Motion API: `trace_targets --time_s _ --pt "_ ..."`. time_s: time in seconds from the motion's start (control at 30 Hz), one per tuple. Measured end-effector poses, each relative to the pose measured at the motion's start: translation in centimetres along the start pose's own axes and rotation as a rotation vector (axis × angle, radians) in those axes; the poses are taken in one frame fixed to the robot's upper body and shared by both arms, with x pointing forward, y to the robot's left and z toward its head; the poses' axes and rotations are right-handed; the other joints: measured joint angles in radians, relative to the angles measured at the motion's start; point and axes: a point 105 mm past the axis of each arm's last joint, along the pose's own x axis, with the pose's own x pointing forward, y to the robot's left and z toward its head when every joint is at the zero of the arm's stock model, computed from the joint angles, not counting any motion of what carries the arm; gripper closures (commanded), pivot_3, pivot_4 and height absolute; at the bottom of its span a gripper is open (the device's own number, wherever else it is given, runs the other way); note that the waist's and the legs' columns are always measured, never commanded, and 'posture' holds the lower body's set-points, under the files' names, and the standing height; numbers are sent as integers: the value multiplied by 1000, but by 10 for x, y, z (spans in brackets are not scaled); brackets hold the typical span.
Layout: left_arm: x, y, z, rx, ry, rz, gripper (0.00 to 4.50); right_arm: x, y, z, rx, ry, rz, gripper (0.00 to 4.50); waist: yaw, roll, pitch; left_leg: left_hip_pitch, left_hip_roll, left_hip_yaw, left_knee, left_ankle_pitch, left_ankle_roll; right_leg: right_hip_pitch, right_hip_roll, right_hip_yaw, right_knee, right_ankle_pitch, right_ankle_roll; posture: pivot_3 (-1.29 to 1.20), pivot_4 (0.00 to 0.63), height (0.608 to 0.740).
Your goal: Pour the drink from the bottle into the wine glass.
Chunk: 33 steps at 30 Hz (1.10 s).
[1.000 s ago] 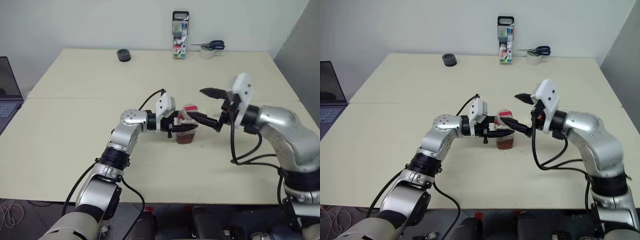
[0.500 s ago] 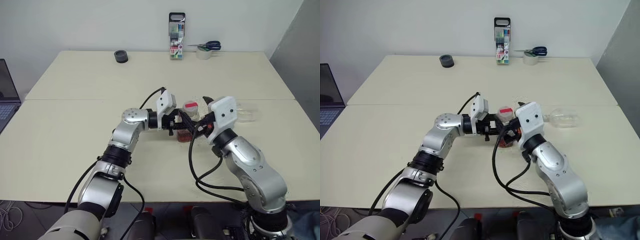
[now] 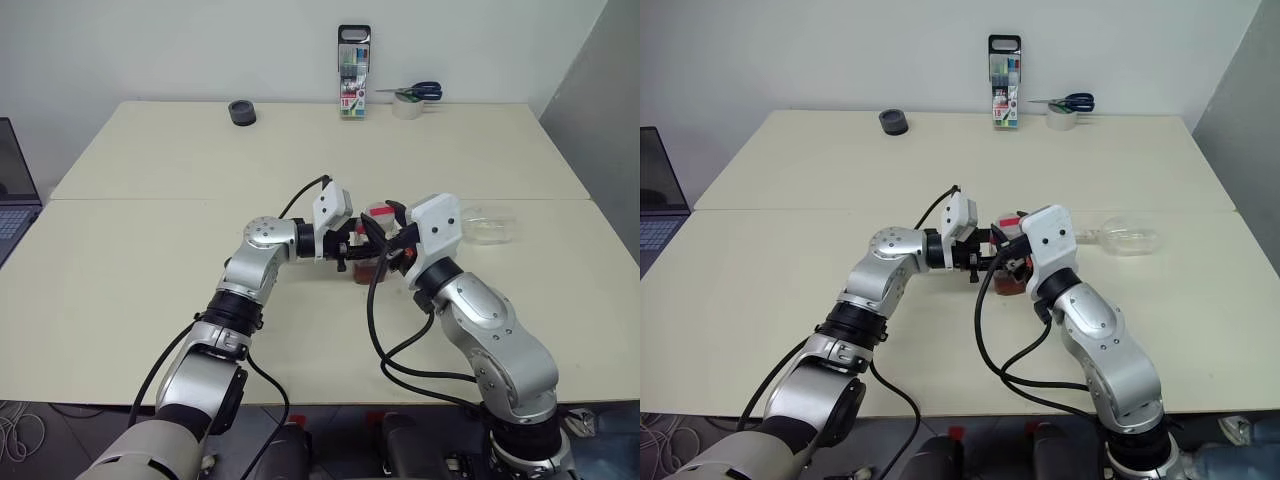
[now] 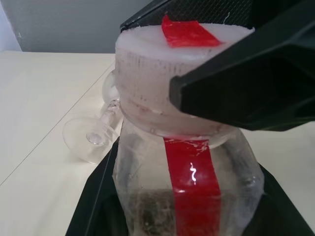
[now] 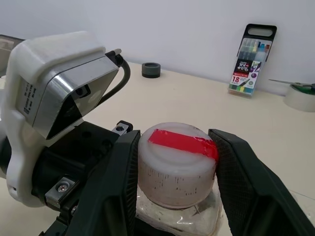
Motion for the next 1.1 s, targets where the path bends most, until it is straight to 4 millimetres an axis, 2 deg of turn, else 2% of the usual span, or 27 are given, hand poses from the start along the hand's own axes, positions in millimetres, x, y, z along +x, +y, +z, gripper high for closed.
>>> trace_targets --time_s 0.1,0.2,0.27,0.37,0.43,0.53,0.67,0.7,0.87,1.1 --pt "-1 -2 0 11 -1 -17 2706 -2 0 -1 -60 -7 89 2656 0 0 0 0 0 0 0 -1 2 0 0 0 0 0 0 0 150 740" --pt "-4 -4 0 41 5 -45 2707 -3 -6 0 -168 7 325 2656 -1 0 0 1 -1 1 0 -2 4 1 0 0 -1 0 0 0 150 740" --pt "-5 -5 0 50 13 -61 2707 0 -17 4 -205 50 511 2656 -1 0 0 3 0 1 0 -2 4 3 0 0 -1 0 0 0 150 740" --pt "-5 -6 1 50 14 -76 2713 7 -29 8 -152 112 685 2656 -2 0 0 4 1 1 -1 -2 4 3 1 0 -1 0 0 0 150 740" --pt "-4 -7 3 50 12 -84 2714 7 -32 9 -121 132 731 2656 -2 0 0 3 1 0 -1 -2 4 3 0 -1 -1 0 0 0 150 740" --pt "-3 -7 3 48 12 -86 2715 5 -33 8 -83 133 740 1587 -2 0 0 1 0 1 -1 -2 4 1 -1 -1 -1 0 0 0 150 740" --pt "-7 -3 6 47 -2 -66 2715 -1 -42 2 -50 147 651 129 0 0 0 0 -1 0 0 -1 2 1 -3 -1 -1 0 0 0 150 740" --pt "-7 -3 6 45 -4 -65 2715 -2 -42 4 -55 139 636 0 0 0 0 0 -1 0 0 -1 2 1 -3 -1 -1 0 0 0 150 740" --pt "-7 -3 7 28 -19 -62 2715 -13 -29 18 -123 38 507 0 -1 0 0 0 -1 0 0 -1 2 1 -2 -1 -1 0 0 0 150 740" --pt "-6 -4 8 23 -25 -73 2719 -3 -25 16 -143 17 388 0 -1 0 0 1 -1 0 0 -1 2 1 -1 -1 0 0 0 0 150 740"
